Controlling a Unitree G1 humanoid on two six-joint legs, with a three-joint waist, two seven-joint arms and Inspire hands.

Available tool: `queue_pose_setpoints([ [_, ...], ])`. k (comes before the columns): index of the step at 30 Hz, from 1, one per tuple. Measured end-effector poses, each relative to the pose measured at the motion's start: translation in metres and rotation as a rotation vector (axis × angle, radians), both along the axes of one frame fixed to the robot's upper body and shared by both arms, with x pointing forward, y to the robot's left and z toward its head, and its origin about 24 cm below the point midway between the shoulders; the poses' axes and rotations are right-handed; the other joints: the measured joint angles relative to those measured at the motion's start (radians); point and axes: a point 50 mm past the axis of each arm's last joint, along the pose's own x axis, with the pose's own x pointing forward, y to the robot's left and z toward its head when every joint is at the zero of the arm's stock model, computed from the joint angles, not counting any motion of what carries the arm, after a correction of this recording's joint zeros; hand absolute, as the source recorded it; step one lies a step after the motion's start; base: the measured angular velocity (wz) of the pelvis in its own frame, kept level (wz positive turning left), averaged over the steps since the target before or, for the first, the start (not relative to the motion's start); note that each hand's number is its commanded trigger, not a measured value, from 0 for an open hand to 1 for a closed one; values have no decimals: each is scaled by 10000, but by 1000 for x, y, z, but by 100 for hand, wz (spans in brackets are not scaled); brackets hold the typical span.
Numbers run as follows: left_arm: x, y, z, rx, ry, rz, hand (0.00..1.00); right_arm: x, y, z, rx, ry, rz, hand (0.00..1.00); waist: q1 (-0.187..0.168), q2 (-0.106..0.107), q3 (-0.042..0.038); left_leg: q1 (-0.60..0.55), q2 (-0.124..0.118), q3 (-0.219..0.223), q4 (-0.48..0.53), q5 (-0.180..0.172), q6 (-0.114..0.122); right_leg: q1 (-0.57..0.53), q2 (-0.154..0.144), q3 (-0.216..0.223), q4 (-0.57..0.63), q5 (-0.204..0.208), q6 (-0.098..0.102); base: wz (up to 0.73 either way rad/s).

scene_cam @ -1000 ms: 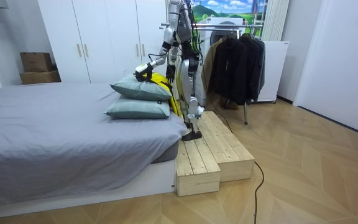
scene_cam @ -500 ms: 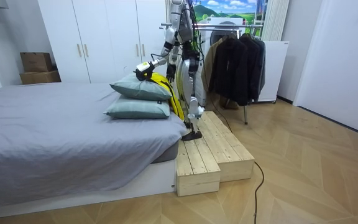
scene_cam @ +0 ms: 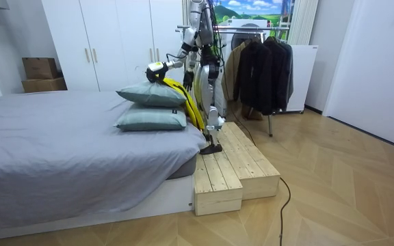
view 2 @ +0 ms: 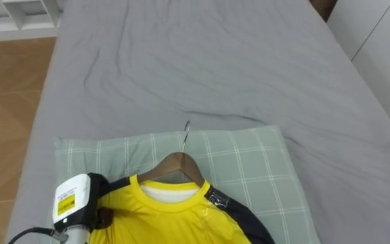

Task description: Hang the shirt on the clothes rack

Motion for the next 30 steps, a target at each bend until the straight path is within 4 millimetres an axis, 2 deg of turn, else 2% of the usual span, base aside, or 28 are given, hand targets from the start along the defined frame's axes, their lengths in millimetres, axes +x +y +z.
queue_pose_setpoints([
  [1, 3, -1, 5, -70, -298, -47, 100, -2, -1, -1, 0, 38, -55, 0, 17, 2, -2, 18, 7, -17, 20, 0, -1, 43, 7, -11, -4, 0, -3, 10],
  [3, 6, -3, 10, -205, -647, -113, 79, -5, -2, -2, -12, 105, -113, 0, 12, 17, -10, 47, 6, -61, 102, 0, -1, 146, 4, -42, -19, -1, -7, 8],
  [5, 8, -5, 15, -326, -957, -216, 76, -8, -3, -2, -27, 136, -129, 0, -6, 37, -23, 53, -6, -104, 155, 0, -1, 196, -6, -72, -21, -7, -14, 7],
  [6, 8, -5, 17, -379, -1109, -235, 82, -9, -3, -3, 2, 124, -123, 0, -30, 46, -29, 62, -3, -110, 169, 0, -1, 212, -3, -77, -21, -7, -15, 4],
  [7, 8, -6, 19, -423, -1271, -256, 96, -12, -3, -3, 29, 147, -132, 0, -38, 56, -34, 66, -2, -155, 197, 0, -1, 239, -3, -87, -22, -7, -15, 5],
  [9, 10, -7, 25, -495, -1714, -242, 97, -18, -3, -5, 29, 278, -163, 0, -28, 72, -46, 117, -6, -217, 200, -1, -2, 309, -2, -88, -24, -30, -29, 9],
  [10, 10, -6, 29, -487, -2014, -208, 94, -19, -4, -6, 7, 327, -138, 0, -32, 82, -52, 160, -7, -232, 199, -1, -2, 356, 1, -90, -15, -49, -31, 8],
  [12, 9, -5, 34, -488, -2463, -156, 80, -24, -5, -7, -2, 411, -222, 0, -33, 96, -61, 310, -11, -232, 191, -3, -5, 525, -1, -136, -37, -77, -22, 10],
  [13, 9, -4, 38, -504, -2700, -157, 90, -28, -6, -8, 2, 489, -322, 0, -3, 115, -79, 431, -9, -242, 180, -20, -33, 670, -4, -200, -34, -110, -27, 13],
  [15, 7, -1, 45, -475, -3150, -144, 86, -31, -8, -9, 38, 537, -509, 0, -5, 141, -101, 607, -7, -252, 151, -30, -44, 842, -8, -286, -38, -129, -29, 10],
  [16, 6, 1, 49, -485, -3394, -170, 79, -35, -9, -9, 53, 591, -626, 0, -25, 158, -112, 703, -10, -282, 149, -33, -50, 965, -18, -326, -32, -161, -21, 11],
  [17, 6, 1, 51, -490, -3509, -189, 54, -37, -10, -10, 67, 622, -678, 0, -22, 167, -118, 751, -13, -308, 147, -34, -50, 1022, -23, -330, -32, -172, -21, 13],
  [18, 5, 3, 55, -505, -3740, -173, 40, -38, -11, -10, 121, 633, -782, 0, -6, 188, -148, 817, -16, -333, 147, -35, -52, 1091, -29, -332, -27, -178, -20, 7],
  [19, 4, 4, 60, -549, -3977, -127, 49, -39, -11, -10, 178, 624, -874, 0, 3, 201, -155, 875, -16, -342, 146, -35, -52, 1147, -28, -333, -30, -178, -20, 4],
  [21, 3, 6, 66, -636, -4312, -36, 51, -40, -12, -10, 169, 663, -870, 0, 1, 218, -179, 947, -15, -363, 143, -40, -58, 1223, -24, -341, -24, -179, -21, 0],
  [23, 2, 7, 69, -651, -4487, 23, 100, -42, -14, -10, 143, 691, -893, 0, 14, 227, -183, 1048, -14, -363, 130, -40, -58, 1327, -20, -339, -28, -178, -22, 0],
  [27, 2, 12, 70, -491, -4507, 33, 100, -49, -18, -11, 93, 849, -976, 0, 16, 294, -238, 1337, -8, -354, 51, -62, -80, 1562, 0, -314, -23, -187, -25, -2],
  [30, 1, 12, 69, -481, -4476, 37, 100, -49, -18, -11, 114, 856, -997, 0, 31, 305, -246, 1411, -7, -340, 31, -62, -80, 1618, 9, -289, -17, -187, -26, -1],
])
